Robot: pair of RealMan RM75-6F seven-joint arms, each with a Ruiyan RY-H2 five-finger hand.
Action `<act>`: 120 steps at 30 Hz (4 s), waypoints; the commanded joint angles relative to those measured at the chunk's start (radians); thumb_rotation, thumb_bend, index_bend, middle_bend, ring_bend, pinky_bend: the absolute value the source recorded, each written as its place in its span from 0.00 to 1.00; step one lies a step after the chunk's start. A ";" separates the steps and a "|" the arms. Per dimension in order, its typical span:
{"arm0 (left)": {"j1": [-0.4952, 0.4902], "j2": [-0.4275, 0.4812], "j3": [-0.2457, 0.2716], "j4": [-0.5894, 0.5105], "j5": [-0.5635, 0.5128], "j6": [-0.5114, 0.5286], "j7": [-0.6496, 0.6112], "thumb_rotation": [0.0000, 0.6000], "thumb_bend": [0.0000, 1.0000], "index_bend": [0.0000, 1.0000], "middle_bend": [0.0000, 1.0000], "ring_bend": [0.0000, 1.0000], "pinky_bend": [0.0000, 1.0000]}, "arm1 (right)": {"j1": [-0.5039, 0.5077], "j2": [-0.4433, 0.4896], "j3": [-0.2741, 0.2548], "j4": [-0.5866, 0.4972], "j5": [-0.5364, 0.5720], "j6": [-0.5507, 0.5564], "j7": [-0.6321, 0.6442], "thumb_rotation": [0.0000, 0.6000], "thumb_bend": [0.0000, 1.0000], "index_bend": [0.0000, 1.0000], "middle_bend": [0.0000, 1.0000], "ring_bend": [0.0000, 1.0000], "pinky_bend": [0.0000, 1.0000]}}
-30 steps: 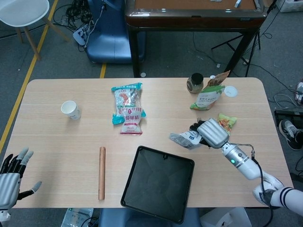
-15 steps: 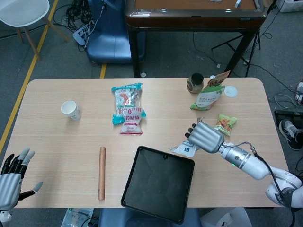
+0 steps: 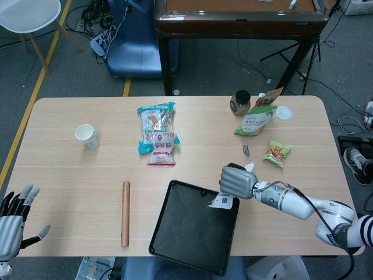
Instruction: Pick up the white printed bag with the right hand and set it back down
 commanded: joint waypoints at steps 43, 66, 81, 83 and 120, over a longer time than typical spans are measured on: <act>0.004 -0.010 0.000 0.024 -0.009 -0.009 -0.022 1.00 0.18 0.08 0.05 0.11 0.01 | 0.026 -0.146 -0.034 0.112 0.213 -0.173 -0.205 1.00 1.00 0.86 0.78 0.71 0.84; 0.002 -0.008 -0.003 0.021 -0.010 -0.009 -0.019 1.00 0.18 0.08 0.05 0.11 0.01 | 0.029 -0.097 -0.014 0.065 0.259 -0.070 -0.187 1.00 1.00 0.87 0.78 0.71 0.84; -0.003 -0.012 -0.005 0.021 -0.014 -0.018 -0.016 1.00 0.18 0.08 0.05 0.11 0.01 | -0.137 -0.268 -0.057 0.262 0.184 0.270 0.183 1.00 1.00 0.87 0.78 0.71 0.84; -0.005 -0.014 -0.004 0.019 -0.012 -0.020 -0.012 1.00 0.18 0.08 0.05 0.11 0.01 | -0.165 -0.311 -0.065 0.329 0.158 0.342 0.276 1.00 1.00 0.87 0.78 0.71 0.84; -0.023 -0.018 -0.003 -0.007 -0.025 -0.059 0.017 1.00 0.18 0.07 0.05 0.11 0.01 | -0.261 -0.891 0.018 1.216 0.222 0.623 1.286 1.00 0.72 0.82 0.64 0.55 0.66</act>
